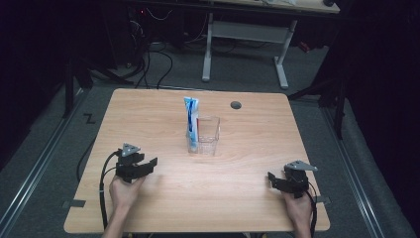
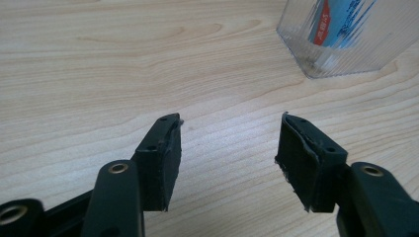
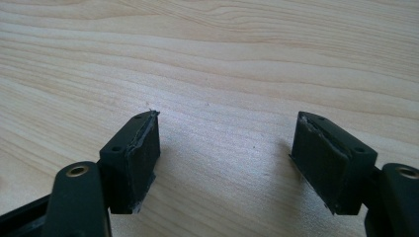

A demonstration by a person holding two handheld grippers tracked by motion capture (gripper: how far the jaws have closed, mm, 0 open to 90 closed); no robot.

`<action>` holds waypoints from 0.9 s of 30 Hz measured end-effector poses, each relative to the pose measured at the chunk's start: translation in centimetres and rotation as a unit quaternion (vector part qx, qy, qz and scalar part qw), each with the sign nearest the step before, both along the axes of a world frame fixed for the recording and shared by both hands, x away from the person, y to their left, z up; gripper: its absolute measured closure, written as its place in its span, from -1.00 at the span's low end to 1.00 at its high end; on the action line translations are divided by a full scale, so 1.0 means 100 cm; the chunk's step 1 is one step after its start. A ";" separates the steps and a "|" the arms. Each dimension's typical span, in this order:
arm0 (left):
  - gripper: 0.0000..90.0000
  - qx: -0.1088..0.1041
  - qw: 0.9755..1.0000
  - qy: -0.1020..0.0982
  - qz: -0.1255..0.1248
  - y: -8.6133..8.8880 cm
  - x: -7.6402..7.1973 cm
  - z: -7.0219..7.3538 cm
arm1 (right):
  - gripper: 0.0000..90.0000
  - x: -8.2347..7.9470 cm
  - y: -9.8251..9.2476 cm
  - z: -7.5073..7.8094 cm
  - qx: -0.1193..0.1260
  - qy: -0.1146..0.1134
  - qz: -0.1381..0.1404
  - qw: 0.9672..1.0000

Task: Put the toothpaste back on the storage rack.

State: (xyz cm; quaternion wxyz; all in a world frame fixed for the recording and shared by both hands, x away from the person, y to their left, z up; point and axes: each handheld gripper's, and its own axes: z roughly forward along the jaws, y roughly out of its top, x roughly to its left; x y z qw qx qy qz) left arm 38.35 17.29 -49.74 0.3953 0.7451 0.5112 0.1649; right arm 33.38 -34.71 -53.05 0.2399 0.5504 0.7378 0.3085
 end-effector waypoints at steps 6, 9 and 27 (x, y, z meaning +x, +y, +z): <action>-0.07 0.003 1.000 0.010 0.008 -0.002 0.003 -0.009 | -0.41 0.000 0.000 0.000 0.000 0.000 0.000 1.000; -0.07 0.007 1.000 0.009 0.014 -0.003 0.004 -0.013 | -0.41 0.000 0.000 0.000 0.000 0.000 0.000 1.000; -0.11 0.059 0.998 0.002 0.030 -0.012 0.009 -0.026 | -0.41 0.000 0.000 0.000 0.000 0.000 0.000 1.000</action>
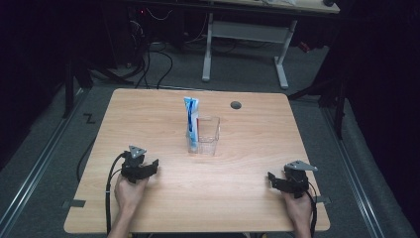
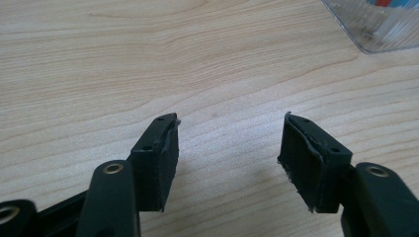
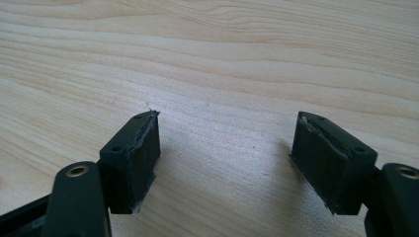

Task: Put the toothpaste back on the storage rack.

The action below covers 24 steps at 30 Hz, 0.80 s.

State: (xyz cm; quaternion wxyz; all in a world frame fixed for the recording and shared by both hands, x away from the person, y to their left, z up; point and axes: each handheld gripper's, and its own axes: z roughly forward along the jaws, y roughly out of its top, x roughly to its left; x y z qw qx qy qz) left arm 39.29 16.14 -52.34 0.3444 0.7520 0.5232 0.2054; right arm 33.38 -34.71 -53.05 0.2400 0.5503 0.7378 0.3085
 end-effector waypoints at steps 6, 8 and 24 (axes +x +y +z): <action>-0.11 0.005 1.000 -0.001 0.001 -0.002 0.001 -0.002 | -0.41 0.000 0.000 0.000 0.000 0.000 0.000 1.000; -0.11 0.008 1.000 -0.001 0.000 -0.003 0.002 -0.003 | -0.41 0.000 0.000 0.000 0.000 0.000 0.000 1.000; -0.13 0.017 1.000 -0.004 0.000 -0.006 0.003 -0.009 | -0.41 0.000 0.000 0.000 0.000 0.000 0.000 1.000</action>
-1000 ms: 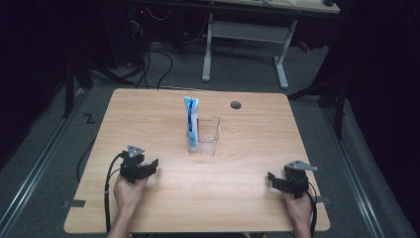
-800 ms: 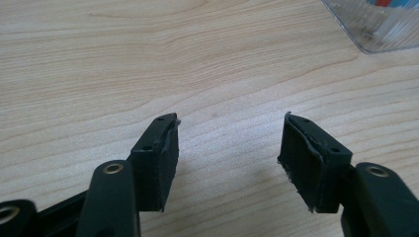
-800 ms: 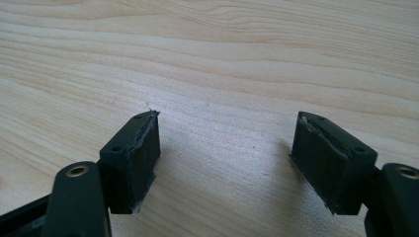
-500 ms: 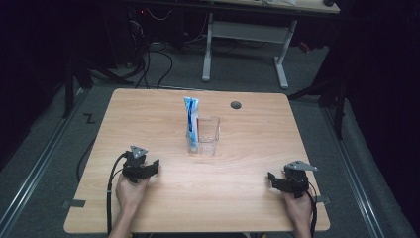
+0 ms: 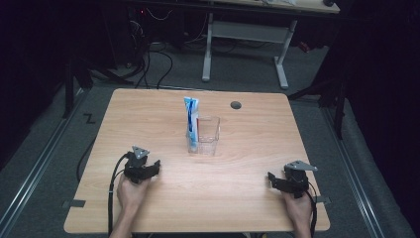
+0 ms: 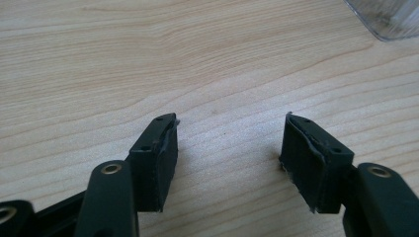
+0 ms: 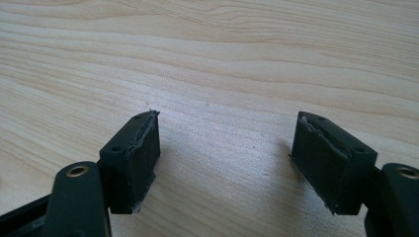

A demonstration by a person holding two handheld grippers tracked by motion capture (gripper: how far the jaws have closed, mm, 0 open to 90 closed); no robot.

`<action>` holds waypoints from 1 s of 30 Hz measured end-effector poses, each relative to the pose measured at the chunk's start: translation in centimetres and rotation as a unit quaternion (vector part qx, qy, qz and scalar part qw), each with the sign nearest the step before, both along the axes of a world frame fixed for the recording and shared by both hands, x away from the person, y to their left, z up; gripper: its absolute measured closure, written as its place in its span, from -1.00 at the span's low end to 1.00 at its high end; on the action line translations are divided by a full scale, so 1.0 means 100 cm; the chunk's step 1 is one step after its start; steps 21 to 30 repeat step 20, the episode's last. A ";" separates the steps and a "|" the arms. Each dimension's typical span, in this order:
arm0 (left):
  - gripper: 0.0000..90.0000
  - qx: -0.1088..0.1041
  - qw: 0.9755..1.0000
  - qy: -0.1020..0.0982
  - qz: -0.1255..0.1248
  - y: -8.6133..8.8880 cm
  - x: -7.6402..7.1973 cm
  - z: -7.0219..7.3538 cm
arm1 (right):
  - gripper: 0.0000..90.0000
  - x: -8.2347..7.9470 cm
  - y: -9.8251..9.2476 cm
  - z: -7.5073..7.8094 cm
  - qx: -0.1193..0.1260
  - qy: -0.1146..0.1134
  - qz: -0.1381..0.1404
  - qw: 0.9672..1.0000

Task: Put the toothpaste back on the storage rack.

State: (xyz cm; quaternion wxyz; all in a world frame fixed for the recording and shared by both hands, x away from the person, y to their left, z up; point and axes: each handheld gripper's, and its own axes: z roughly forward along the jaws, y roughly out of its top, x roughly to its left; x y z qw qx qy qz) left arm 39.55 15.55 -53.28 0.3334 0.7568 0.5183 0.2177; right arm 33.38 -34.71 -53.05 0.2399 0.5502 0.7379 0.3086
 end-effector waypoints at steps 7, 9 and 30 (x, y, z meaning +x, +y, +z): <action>-0.17 -0.002 1.000 -0.014 0.001 0.000 -0.003 -0.003 | -0.41 0.000 0.000 0.000 0.000 0.000 0.000 1.000; -0.17 -0.002 1.000 -0.014 0.002 -0.001 -0.003 -0.003 | -0.41 0.000 0.000 0.000 0.000 0.000 0.000 1.000; -0.24 -0.003 1.000 -0.012 0.001 -0.001 -0.004 -0.003 | -0.41 0.000 0.000 0.000 0.000 0.000 0.000 1.000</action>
